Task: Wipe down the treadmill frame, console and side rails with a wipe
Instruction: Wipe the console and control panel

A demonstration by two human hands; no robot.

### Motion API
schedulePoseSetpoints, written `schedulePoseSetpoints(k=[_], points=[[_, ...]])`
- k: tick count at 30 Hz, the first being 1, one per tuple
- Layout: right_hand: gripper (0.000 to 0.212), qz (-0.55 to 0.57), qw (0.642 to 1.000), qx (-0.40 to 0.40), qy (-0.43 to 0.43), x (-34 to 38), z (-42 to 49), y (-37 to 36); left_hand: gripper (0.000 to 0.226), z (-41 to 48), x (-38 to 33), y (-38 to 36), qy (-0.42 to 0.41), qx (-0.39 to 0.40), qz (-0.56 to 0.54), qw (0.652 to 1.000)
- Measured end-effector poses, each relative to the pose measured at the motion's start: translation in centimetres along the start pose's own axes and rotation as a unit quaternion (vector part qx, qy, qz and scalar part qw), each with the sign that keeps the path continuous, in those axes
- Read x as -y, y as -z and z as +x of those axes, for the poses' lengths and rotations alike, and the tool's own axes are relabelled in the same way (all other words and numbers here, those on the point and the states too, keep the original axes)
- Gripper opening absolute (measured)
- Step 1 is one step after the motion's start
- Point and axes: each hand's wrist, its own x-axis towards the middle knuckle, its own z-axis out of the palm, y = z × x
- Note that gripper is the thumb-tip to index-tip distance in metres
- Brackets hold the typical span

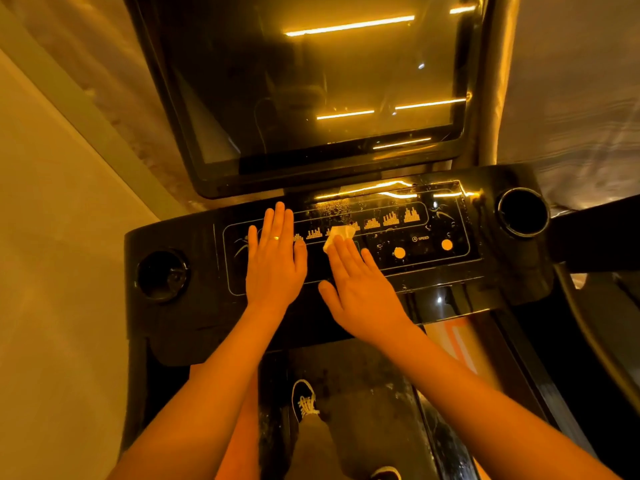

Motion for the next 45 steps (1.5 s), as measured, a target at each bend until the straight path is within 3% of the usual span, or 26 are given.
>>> schedulePoseSetpoints(k=[5,13,21,27,34,45], points=[[0.075,-0.023,0.999,-0.004,-0.022,0.5,1.7,0.3,0.059,0.0,-0.1,0.1,0.003,0.004,0.006,1.0],[0.068,-0.017,0.997,-0.065,-0.044,-1.4,9.2,2.5,0.057,-0.1,-0.1,0.1,-0.001,0.001,0.007,1.0],[0.07,0.008,1.0,-0.019,-0.017,-0.7,-0.5,-0.8,0.058,0.0,-0.1,0.0,0.002,0.001,0.008,1.0],[0.07,-0.016,0.999,-0.03,-0.025,-0.9,2.7,-0.1,0.058,0.0,-0.2,0.1,0.002,0.009,0.011,1.0],[0.073,0.006,1.0,0.014,-0.021,-0.2,-4.8,-2.2,0.058,-0.1,-0.3,0.1,0.004,0.003,0.008,1.0],[0.074,0.004,0.999,0.018,-0.034,0.5,-4.6,-1.9,0.057,-0.1,-0.2,0.0,0.005,0.002,0.008,1.0]])
